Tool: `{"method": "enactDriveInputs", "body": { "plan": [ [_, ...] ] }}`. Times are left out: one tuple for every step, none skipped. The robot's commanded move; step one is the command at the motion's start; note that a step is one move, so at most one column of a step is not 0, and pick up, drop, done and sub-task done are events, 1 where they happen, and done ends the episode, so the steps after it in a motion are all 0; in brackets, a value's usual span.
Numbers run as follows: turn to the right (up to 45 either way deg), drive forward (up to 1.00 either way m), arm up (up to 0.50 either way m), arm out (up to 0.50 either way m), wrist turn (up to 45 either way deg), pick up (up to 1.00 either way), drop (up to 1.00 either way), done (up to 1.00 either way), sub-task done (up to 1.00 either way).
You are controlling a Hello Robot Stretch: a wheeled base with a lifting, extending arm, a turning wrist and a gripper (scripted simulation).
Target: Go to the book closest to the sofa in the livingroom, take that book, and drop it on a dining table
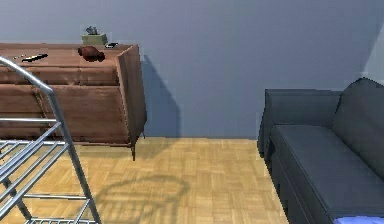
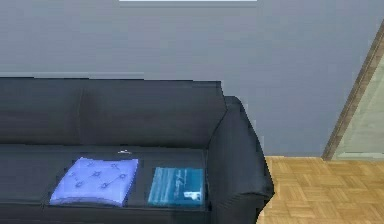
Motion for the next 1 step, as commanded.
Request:
{"method": "enactDriveInputs", "body": {
  "plan": [
    [0.0,0.00,0.02,0.00,0.0,0.00,0.00,0.00,0.00]
  ]
}}
